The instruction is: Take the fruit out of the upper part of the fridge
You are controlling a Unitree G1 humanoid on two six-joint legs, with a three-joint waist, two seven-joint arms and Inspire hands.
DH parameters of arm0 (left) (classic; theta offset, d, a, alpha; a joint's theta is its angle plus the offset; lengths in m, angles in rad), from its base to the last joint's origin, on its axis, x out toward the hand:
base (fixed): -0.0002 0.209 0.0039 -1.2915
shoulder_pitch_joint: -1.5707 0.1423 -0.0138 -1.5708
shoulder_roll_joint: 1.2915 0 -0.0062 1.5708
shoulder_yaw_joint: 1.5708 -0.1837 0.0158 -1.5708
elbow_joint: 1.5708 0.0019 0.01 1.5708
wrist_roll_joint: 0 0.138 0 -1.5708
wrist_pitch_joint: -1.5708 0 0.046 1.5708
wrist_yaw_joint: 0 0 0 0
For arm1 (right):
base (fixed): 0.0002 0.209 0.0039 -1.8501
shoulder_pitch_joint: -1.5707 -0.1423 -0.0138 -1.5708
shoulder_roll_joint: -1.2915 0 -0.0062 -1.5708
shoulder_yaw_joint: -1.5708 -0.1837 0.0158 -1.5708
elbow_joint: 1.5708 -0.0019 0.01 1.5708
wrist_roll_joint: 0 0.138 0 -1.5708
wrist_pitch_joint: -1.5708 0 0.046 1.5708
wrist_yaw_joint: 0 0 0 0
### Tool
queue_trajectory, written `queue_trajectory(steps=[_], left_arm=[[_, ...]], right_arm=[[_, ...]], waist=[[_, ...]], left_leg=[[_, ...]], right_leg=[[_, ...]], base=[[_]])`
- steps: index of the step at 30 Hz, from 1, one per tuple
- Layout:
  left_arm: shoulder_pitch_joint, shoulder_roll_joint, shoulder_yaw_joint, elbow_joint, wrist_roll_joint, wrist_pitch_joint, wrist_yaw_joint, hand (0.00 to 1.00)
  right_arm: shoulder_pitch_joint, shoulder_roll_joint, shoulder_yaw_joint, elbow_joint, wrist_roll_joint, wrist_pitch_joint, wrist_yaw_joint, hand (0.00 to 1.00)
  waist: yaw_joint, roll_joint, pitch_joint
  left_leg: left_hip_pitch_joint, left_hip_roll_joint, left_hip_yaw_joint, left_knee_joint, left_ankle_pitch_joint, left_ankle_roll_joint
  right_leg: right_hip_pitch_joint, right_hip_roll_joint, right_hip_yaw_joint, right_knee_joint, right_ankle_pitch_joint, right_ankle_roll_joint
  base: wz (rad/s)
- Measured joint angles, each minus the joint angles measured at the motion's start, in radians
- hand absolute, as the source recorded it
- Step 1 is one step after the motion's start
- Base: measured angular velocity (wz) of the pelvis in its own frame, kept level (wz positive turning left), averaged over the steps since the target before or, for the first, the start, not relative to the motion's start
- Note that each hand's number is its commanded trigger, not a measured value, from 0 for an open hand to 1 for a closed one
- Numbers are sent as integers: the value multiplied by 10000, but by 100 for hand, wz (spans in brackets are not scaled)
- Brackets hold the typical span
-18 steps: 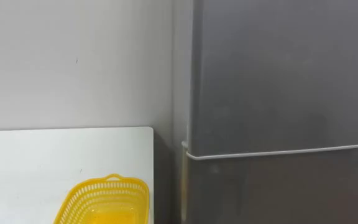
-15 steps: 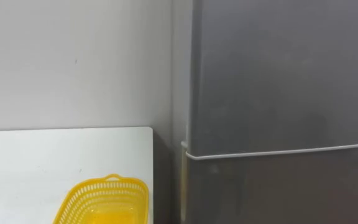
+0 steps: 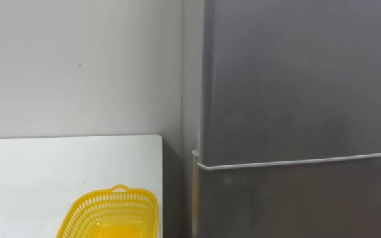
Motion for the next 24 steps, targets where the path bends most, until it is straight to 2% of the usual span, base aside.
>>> queue_trajectory(steps=[6, 12, 18, 21, 24], left_arm=[[6, -1, -8, 25, -122, -3, 62, 0], [15, -8, -3, 131, -1091, 10, 334, 0], [206, 3, 61, 184, -2393, 148, 458, 0], [251, -13, 394, 177, -3237, 162, 553, 0], [356, -10, 1076, 178, -4377, 184, 1058, 0]], right_arm=[[0, 1, 0, 27, 42, 0, -1, 0], [29, 1, -22, 109, 261, 8, -123, 0], [41, 6, -260, 155, 511, 20, -521, 0], [125, 21, -418, 162, 617, 136, -639, 0], [123, 24, -671, 260, 655, 136, -919, 0]], waist=[[-21, 16, -7], [-51, 39, -9], [-267, 47, -4], [-278, 88, 4], [-265, 124, 6]], left_leg=[[3, 1, 0, 1, 0, 0], [20, 2, -1, 2, 0, 0], [47, 3, -9, 18, 0, 0], [126, 1, -23, 14, -18, -3], [119, 6, -20, 6, -23, -5]], right_leg=[[14, 2, 1, 21, 0, -1], [39, 2, -3, 36, 1, -1], [96, 1, -10, 20, 0, 0], [170, -3, -27, -2, -3, 3], [147, 1, -27, 17, -4, 2]], base=[[0], [0], [0], [0], [0]])
